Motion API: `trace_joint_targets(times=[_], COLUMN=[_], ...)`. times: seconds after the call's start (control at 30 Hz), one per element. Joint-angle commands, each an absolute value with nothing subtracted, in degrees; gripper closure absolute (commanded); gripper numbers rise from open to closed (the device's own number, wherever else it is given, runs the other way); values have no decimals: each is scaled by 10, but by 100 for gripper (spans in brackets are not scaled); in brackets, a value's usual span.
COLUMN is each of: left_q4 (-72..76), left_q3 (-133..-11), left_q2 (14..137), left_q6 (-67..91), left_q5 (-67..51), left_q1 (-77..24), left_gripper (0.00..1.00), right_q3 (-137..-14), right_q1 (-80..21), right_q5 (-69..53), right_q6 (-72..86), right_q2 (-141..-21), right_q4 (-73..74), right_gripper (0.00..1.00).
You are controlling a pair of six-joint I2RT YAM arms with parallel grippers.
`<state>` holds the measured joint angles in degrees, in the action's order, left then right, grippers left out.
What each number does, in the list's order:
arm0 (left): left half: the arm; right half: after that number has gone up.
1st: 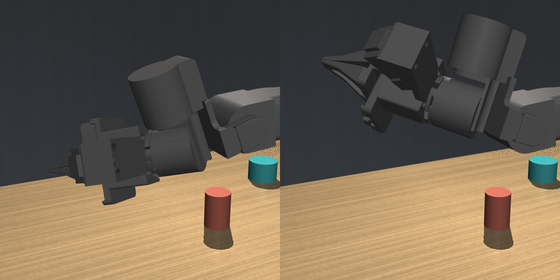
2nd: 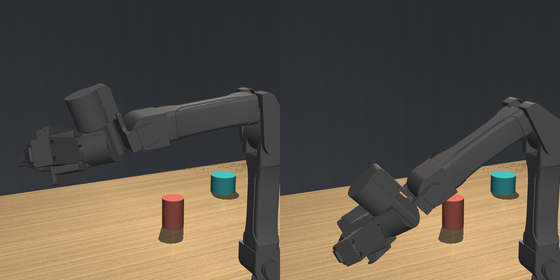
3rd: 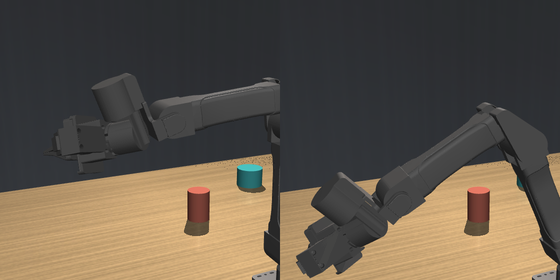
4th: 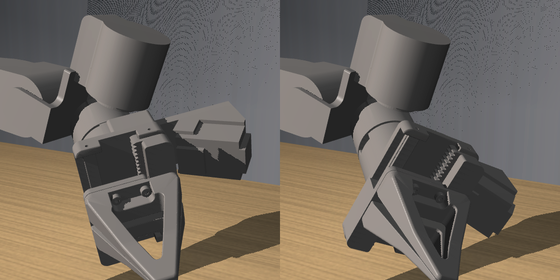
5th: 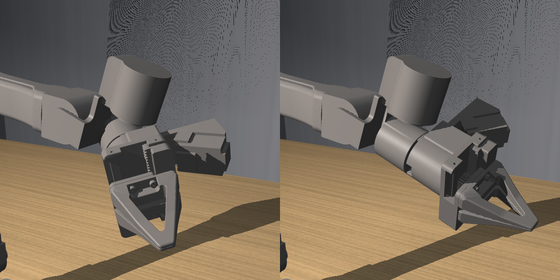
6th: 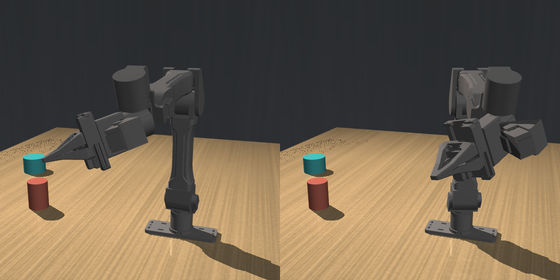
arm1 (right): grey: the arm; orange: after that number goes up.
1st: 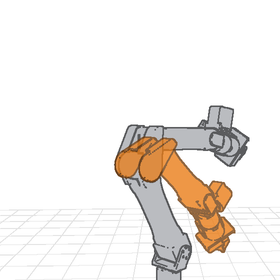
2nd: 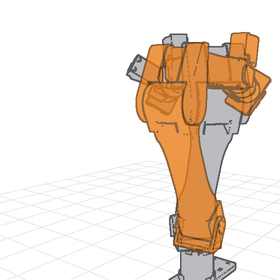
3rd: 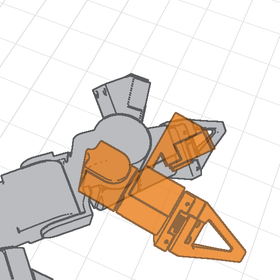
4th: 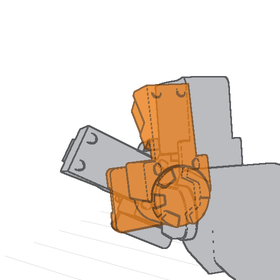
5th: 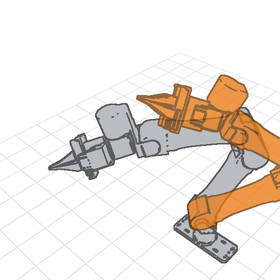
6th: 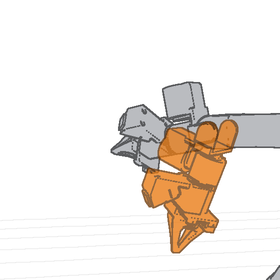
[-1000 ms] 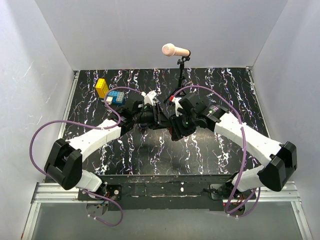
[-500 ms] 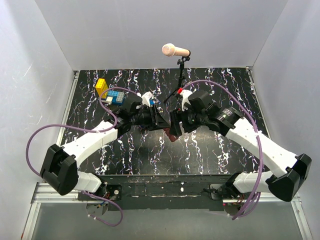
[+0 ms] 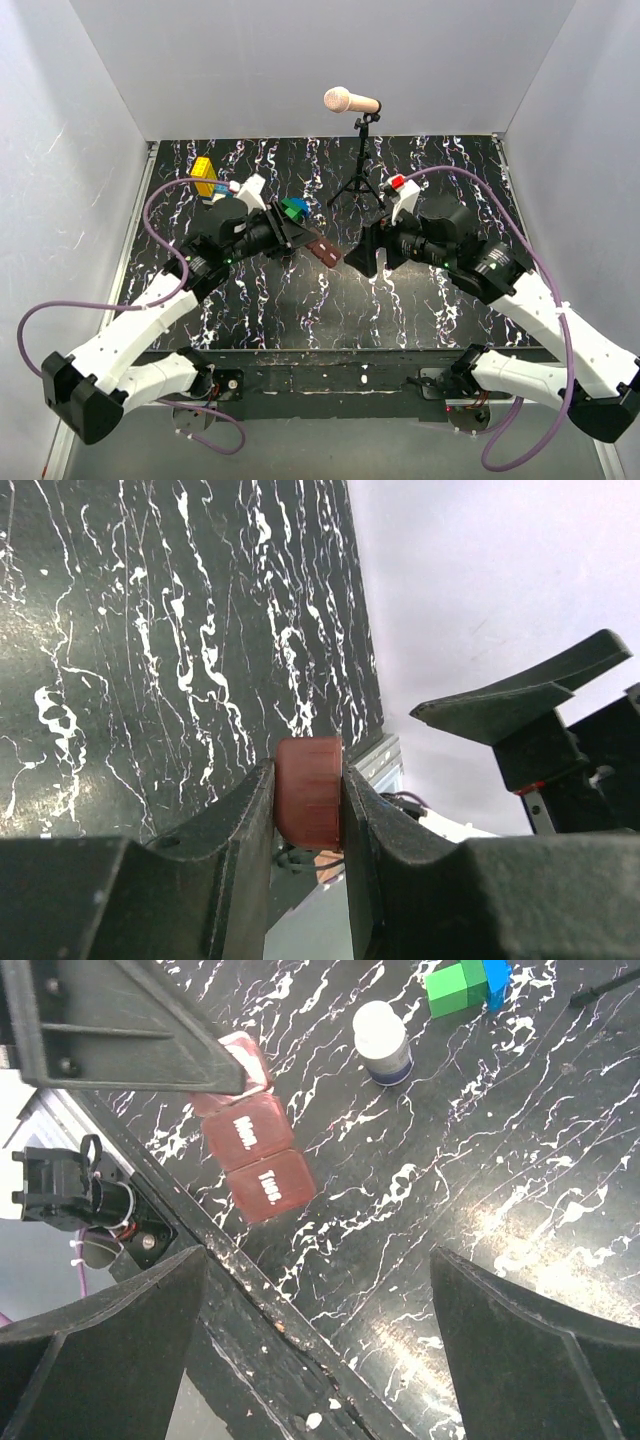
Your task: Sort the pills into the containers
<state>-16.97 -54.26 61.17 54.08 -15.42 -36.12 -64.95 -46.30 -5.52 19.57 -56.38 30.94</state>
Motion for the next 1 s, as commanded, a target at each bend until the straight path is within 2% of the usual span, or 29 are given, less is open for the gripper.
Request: trace_joint_targets(times=[0.0,0.3,0.5,0.63,0.97], left_q4=[-192,-249,-274,-275,-267], left_q3=[-532,-538,-559,-564,-577], left_q2=[560,517,548,570,607], left_q6=[573,601,605,604,594], left_q5=[-92,-32,-38,-54,-87], left_q1=[-359,-359,-359,-358,-358], left_gripper=[100,100,100,100,100], right_q3=[-666,-693,-708,-716,-722], right_q1=[-465,-466,-476,-487,-519], right_q5=[-56,-102,-126,-130,-95], right_q6=[196,185,175,169,147], right_q2=[-581,-627,-657,-677,-729], right_q4=[272,257,252,254,269], right_gripper=[2,2,7,13,16])
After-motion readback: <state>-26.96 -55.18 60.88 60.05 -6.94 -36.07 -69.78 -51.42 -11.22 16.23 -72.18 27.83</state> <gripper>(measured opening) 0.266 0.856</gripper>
